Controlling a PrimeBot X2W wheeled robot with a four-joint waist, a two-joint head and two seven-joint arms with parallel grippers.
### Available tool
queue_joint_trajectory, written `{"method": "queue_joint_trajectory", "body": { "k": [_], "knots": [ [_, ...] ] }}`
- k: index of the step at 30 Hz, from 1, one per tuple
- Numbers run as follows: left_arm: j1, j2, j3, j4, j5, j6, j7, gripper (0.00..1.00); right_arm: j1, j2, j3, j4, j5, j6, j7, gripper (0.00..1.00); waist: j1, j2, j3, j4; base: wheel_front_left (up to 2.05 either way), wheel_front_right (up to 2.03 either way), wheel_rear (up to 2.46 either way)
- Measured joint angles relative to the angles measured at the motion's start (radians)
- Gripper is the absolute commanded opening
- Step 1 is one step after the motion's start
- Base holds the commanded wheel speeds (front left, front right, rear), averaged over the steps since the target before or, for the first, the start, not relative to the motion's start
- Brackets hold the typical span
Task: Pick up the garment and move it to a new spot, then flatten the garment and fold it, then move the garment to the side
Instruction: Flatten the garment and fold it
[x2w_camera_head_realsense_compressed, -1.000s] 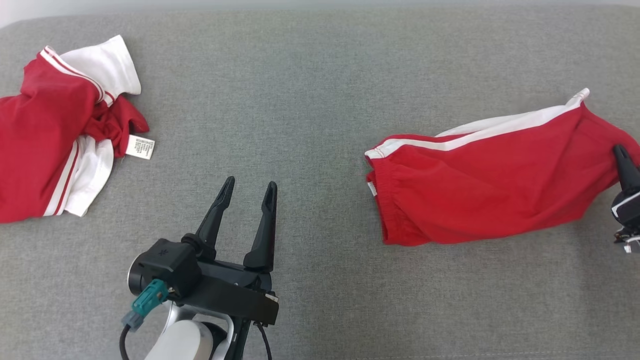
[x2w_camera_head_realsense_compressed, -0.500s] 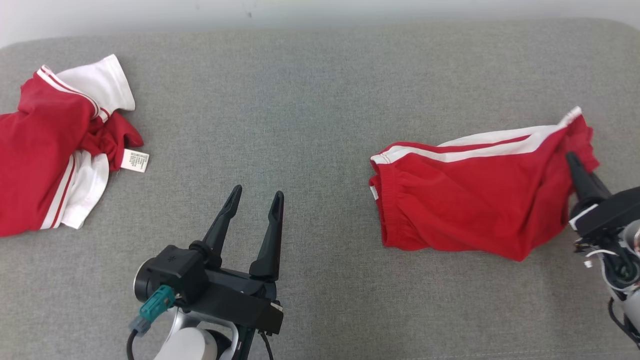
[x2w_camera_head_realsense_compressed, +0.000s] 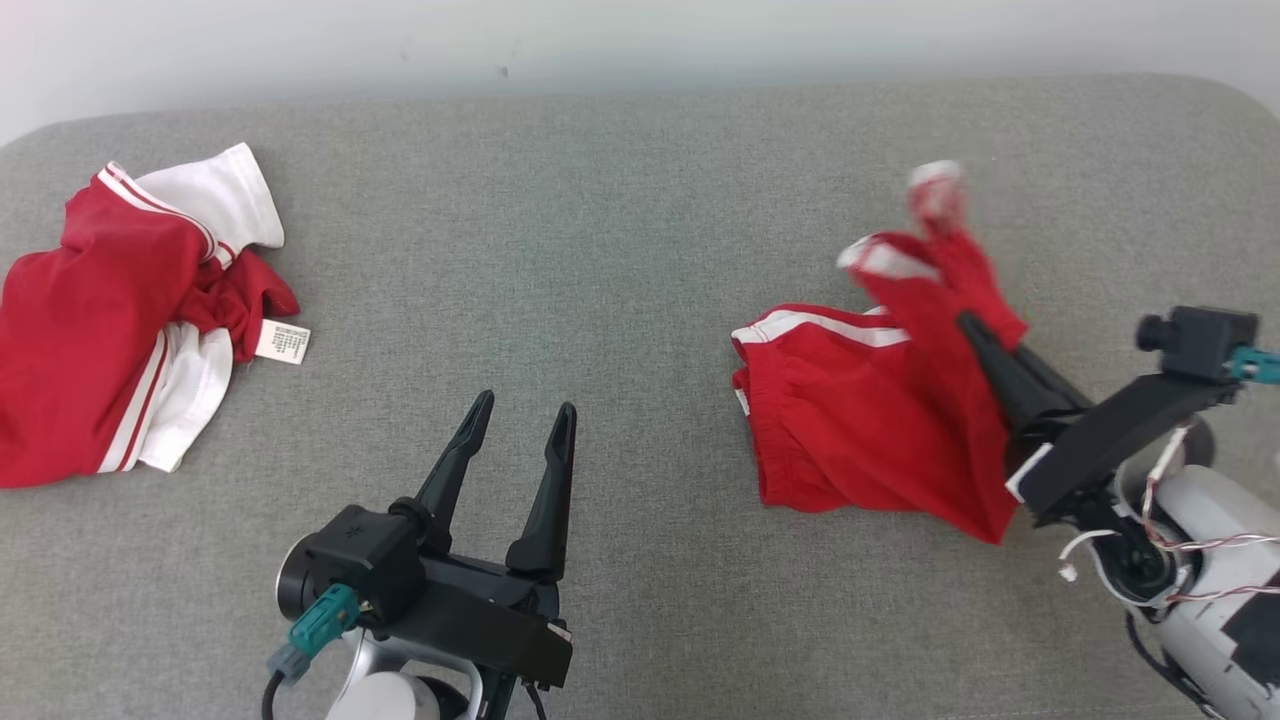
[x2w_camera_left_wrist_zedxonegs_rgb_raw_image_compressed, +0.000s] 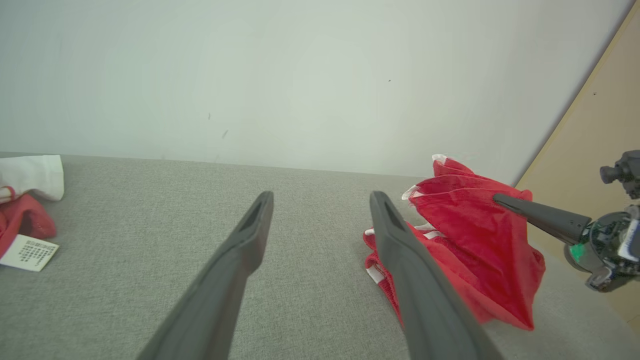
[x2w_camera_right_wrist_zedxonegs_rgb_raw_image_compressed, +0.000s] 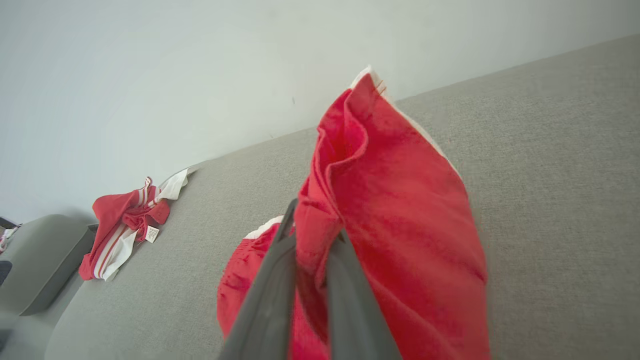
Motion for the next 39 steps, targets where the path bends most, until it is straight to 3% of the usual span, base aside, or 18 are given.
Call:
{"method": "queue_joint_trajectory", "body": {
  "k": [12, 23, 25, 26, 27, 39],
  "knots": [
    [0.001, -0.005, -0.004, -0.012, 0.0, 0.0, 0.007, 1.0, -0.054, 0.054, 0.123, -0.04, -0.076, 0.0, 0.102, 0.0, 0.0, 0.0, 0.005, 0.022, 0.0, 0.0, 0.0],
    [0.016, -0.001, 0.015, -0.023, 0.0, 0.0, 0.008, 1.0, -0.055, 0.038, 0.204, -0.075, -0.153, -0.003, 0.173, 0.0, 0.0, 0.0, 0.012, 0.022, 0.0, 0.0, 0.0],
    [0.016, -0.001, 0.017, -0.023, 0.0, 0.0, 0.008, 1.0, -0.055, 0.038, 0.218, -0.083, -0.178, -0.011, 0.181, 0.42, 0.0, 0.0, 0.014, 0.016, 0.0, 0.0, 0.0],
    [0.016, -0.001, 0.017, -0.023, 0.0, 0.0, 0.008, 1.0, -0.056, 0.038, 0.226, -0.086, -0.19, -0.011, 0.182, 0.87, 0.0, 0.0, 0.014, 0.012, 0.0, 0.0, 0.0],
    [0.015, -0.003, 0.016, -0.023, 0.0, 0.0, 0.008, 1.0, -0.056, 0.036, 0.231, -0.091, -0.197, -0.015, 0.185, 1.0, 0.0001, 0.0, 0.015, 0.009, 0.0, 0.0, 0.0],
    [0.014, -0.004, 0.016, -0.022, 0.0, 0.001, 0.009, 1.0, -0.044, 0.035, 0.287, -0.203, -0.266, -0.042, 0.185, 1.0, 0.0001, -0.0001, 0.014, -0.009, 0.0, 0.0, 0.0]
  ]
}}
